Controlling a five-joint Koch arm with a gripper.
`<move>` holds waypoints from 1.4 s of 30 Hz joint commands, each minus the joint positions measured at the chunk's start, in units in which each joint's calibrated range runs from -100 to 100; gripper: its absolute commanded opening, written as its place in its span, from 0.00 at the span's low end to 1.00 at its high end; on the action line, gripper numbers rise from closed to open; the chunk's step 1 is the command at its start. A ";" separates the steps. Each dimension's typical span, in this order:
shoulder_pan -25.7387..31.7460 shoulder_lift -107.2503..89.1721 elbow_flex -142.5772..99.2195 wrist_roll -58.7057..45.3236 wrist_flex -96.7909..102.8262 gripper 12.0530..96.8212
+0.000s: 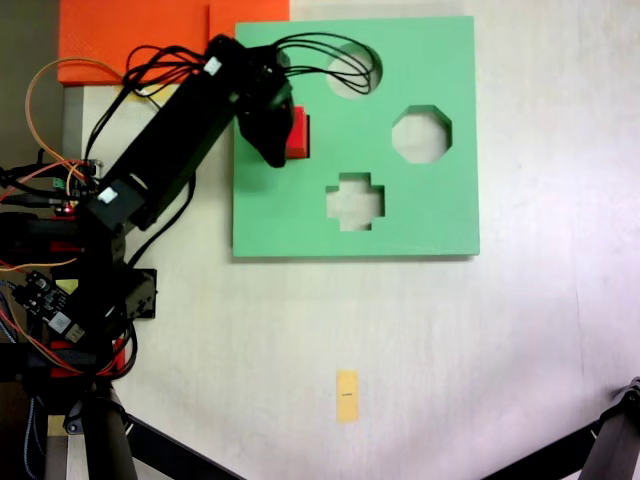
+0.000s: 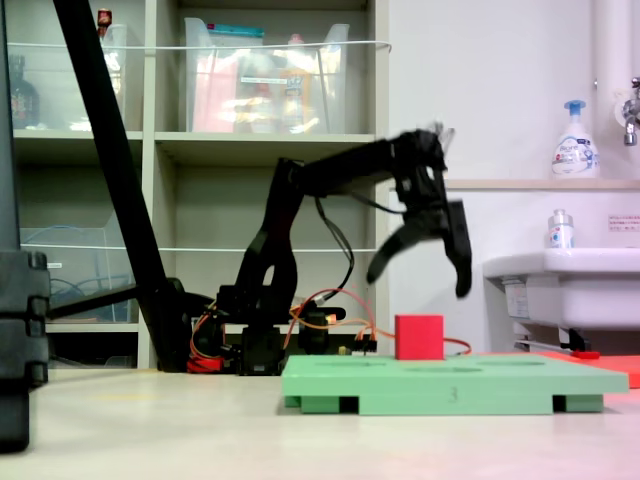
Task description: Put the square block into the corresponding hole
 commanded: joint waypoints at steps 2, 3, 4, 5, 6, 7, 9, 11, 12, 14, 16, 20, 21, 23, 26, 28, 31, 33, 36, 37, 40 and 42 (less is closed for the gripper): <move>-2.69 -18.18 2.52 -5.71 -4.01 0.73; -3.66 -22.23 2.32 -7.52 -4.01 0.73; -5.13 -26.98 1.42 -10.55 -4.01 0.71; -6.25 -30.33 1.42 -13.58 -4.01 0.65; -7.62 -33.69 1.52 -16.07 -4.01 0.62; -8.79 -36.76 1.52 -18.51 -4.01 0.62; -11.33 -42.76 1.52 -25.25 -4.01 0.62; -14.99 -47.65 1.42 -30.72 -4.01 0.62; -17.44 -49.75 1.42 -36.58 -2.86 0.60; -23.30 -52.40 1.32 -49.18 2.82 0.57; -26.42 -52.40 1.12 -51.67 10.62 0.55; -29.74 -51.00 -3.36 -57.00 22.18 0.53; -29.99 -51.14 -7.45 -58.90 26.70 0.53; -29.99 -51.98 -17.12 -61.25 35.18 0.53; -29.26 -61.62 -44.04 -63.49 56.07 0.50; -28.57 -64.27 -55.51 -64.18 61.56 0.49; -27.45 -71.12 -78.84 -65.84 80.24 0.47; -26.86 -74.05 -96.29 -67.59 97.38 0.43; -25.45 -77.12 -112.44 -69.11 103.83 0.43; -25.15 -78.80 -116.03 -69.45 103.83 0.43; -24.32 -82.85 -125.10 -70.92 103.93 0.43; -23.88 -84.94 -129.59 -71.75 104.03 0.43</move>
